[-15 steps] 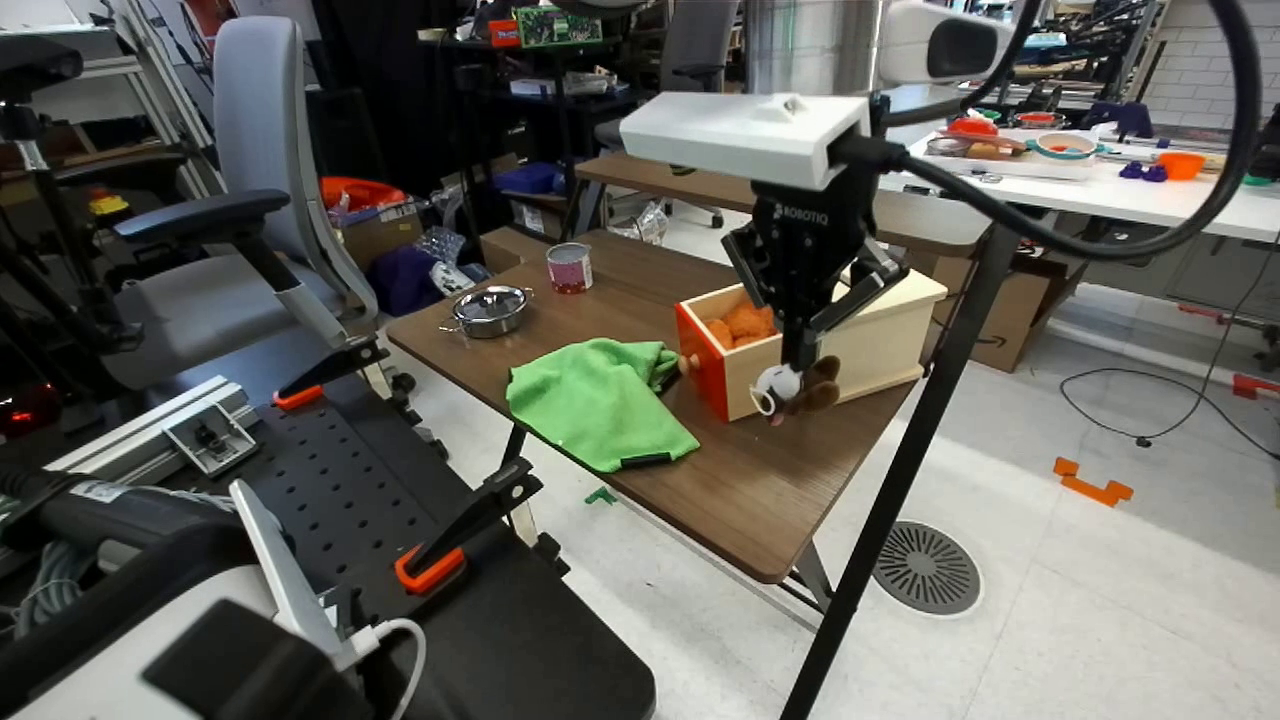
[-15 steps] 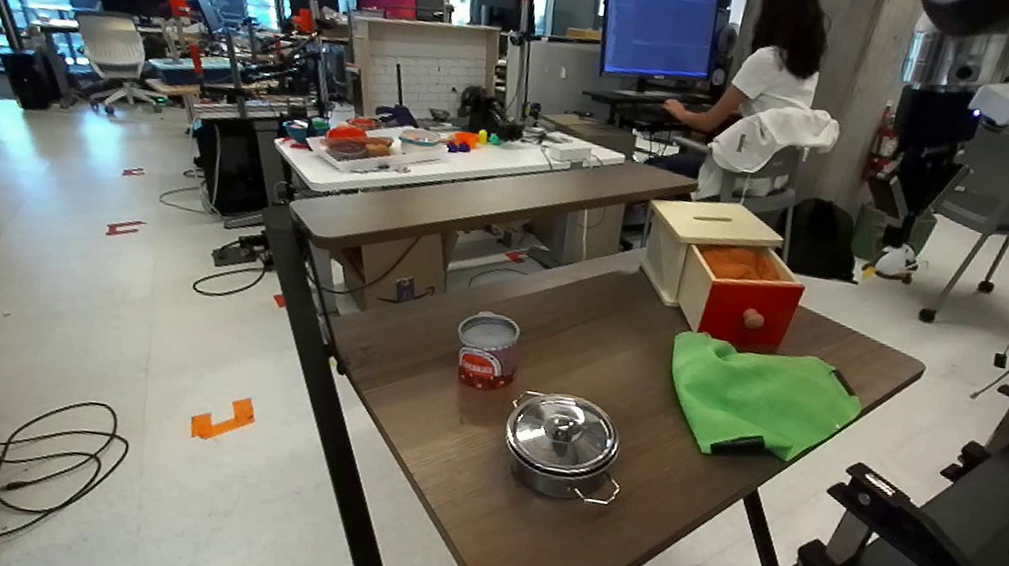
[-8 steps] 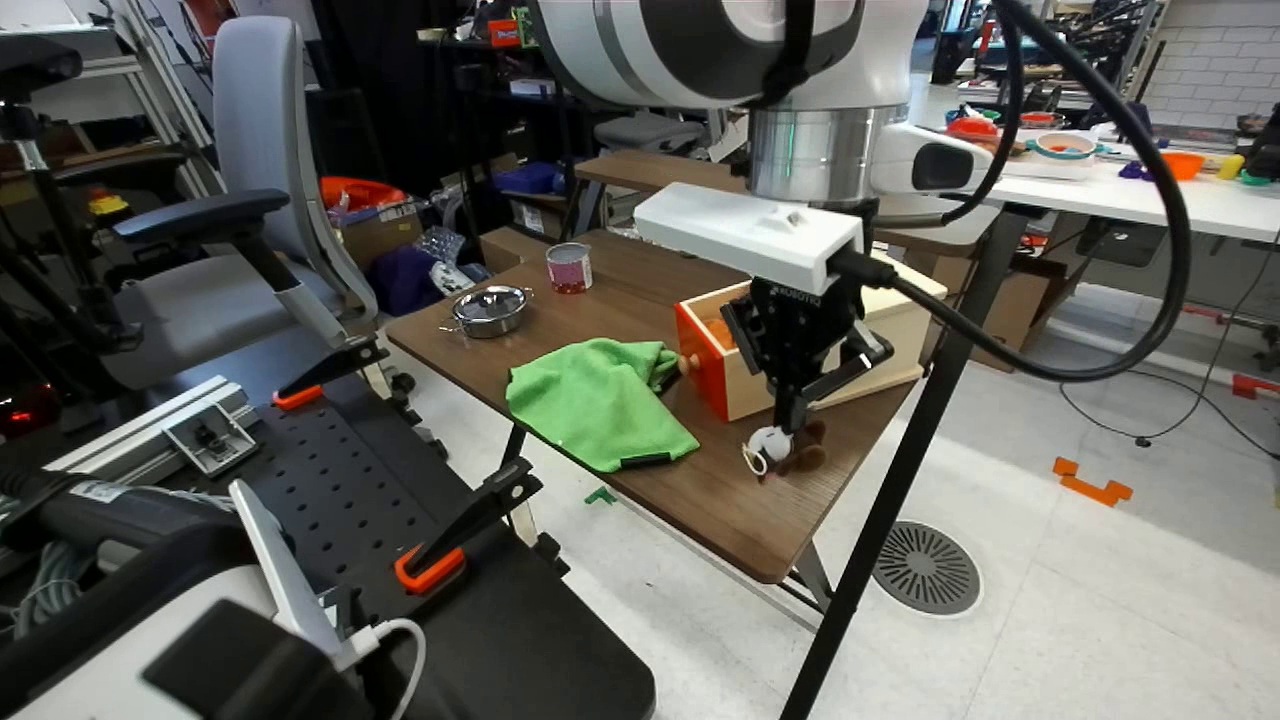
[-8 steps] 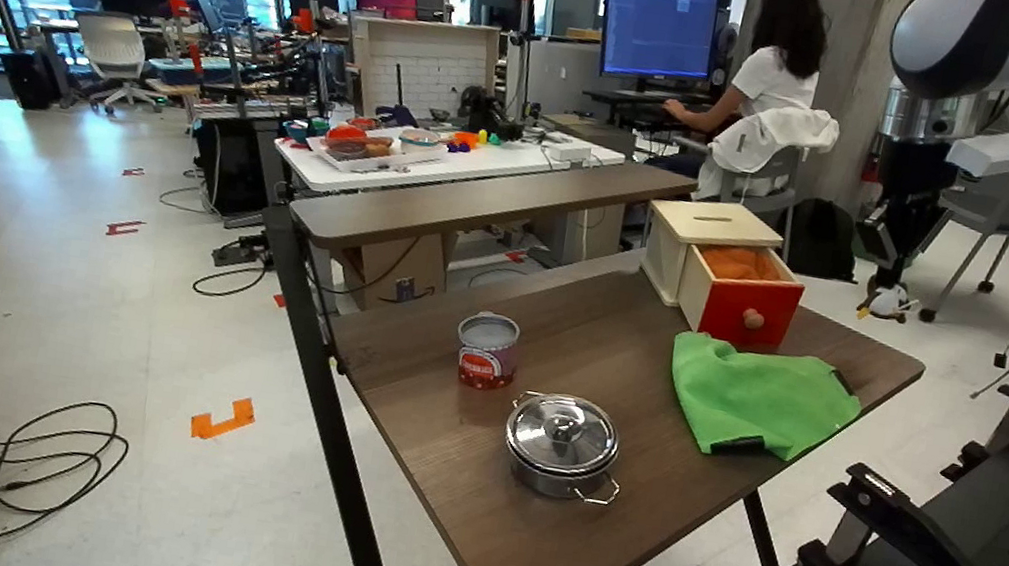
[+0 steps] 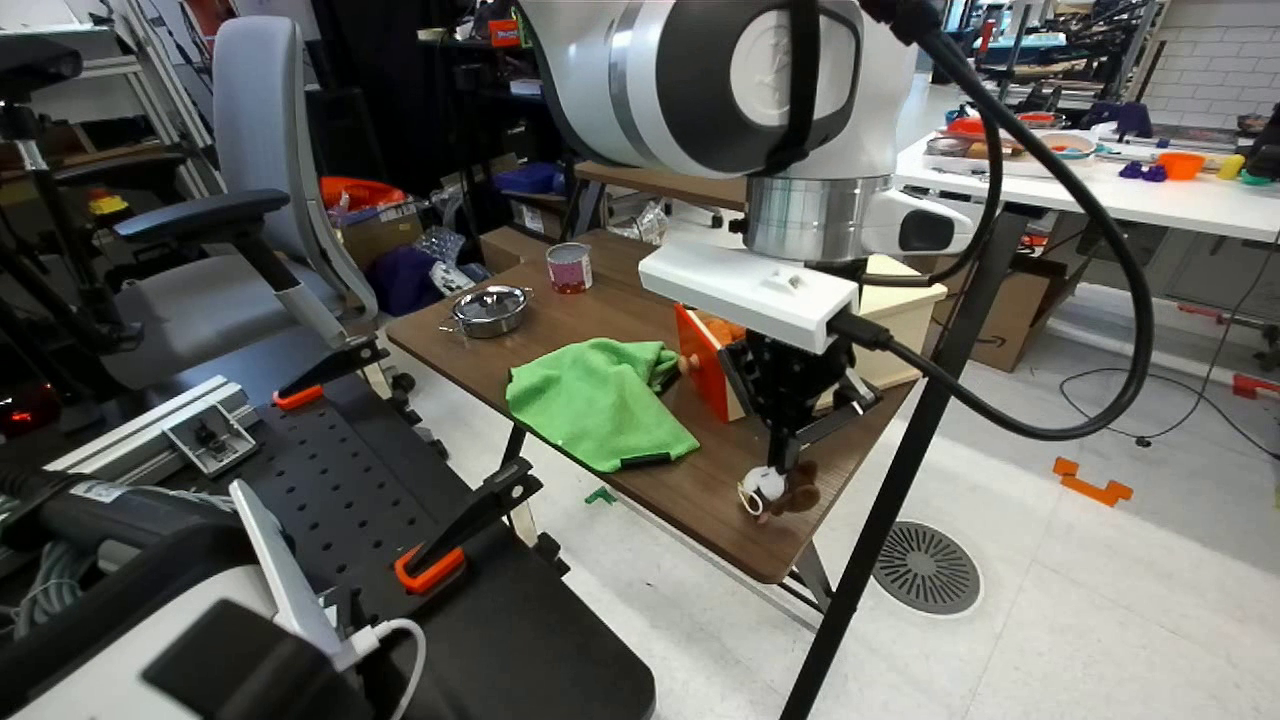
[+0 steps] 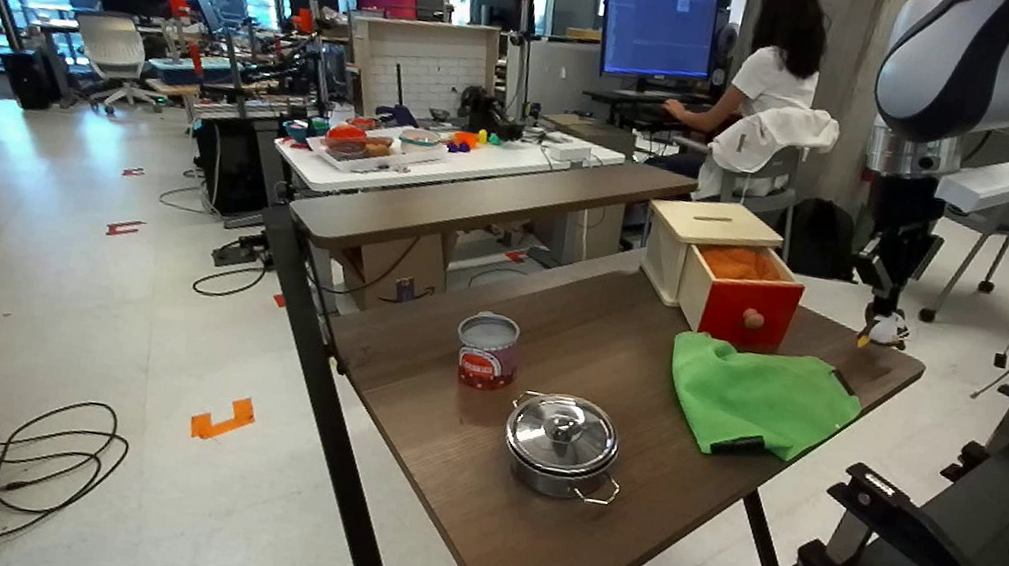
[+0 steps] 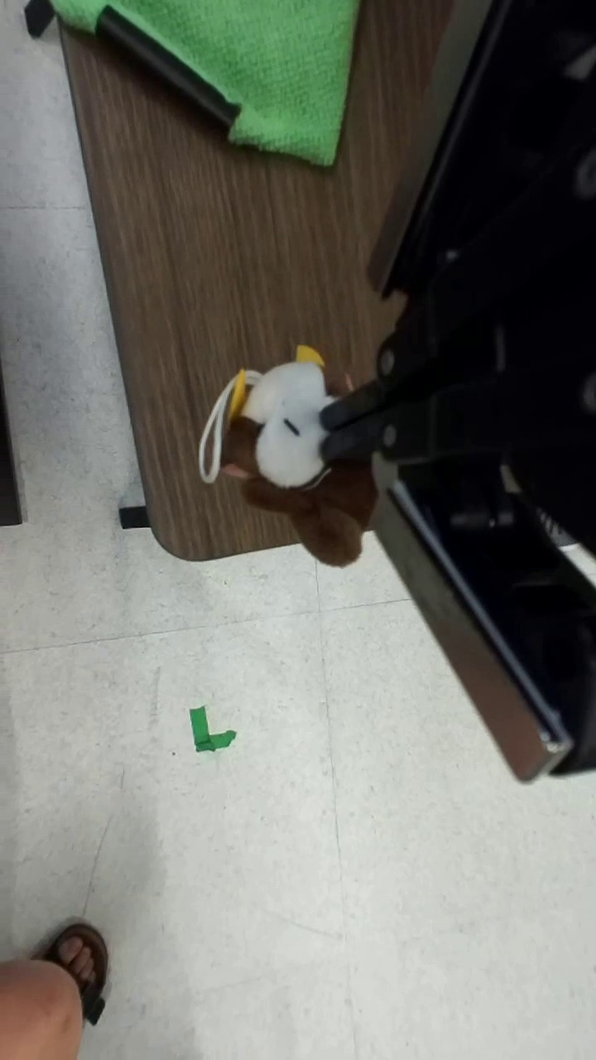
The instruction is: Remove the brown bear from the red drawer.
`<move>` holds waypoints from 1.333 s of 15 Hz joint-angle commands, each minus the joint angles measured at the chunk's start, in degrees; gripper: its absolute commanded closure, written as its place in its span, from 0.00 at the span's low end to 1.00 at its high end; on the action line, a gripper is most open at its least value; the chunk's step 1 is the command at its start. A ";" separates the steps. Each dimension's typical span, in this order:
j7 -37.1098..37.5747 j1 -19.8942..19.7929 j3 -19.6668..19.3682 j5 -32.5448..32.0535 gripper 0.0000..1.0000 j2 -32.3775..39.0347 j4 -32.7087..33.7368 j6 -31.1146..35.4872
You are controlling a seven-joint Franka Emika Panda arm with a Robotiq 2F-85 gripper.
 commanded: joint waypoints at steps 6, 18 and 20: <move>-0.56 -0.49 0.26 -1.85 0.50 0.77 1.55 0.39; -3.39 -1.43 2.31 -0.80 0.00 -6.20 -1.18 -1.49; -3.56 -1.47 2.30 -0.80 0.00 -6.81 -1.78 -1.64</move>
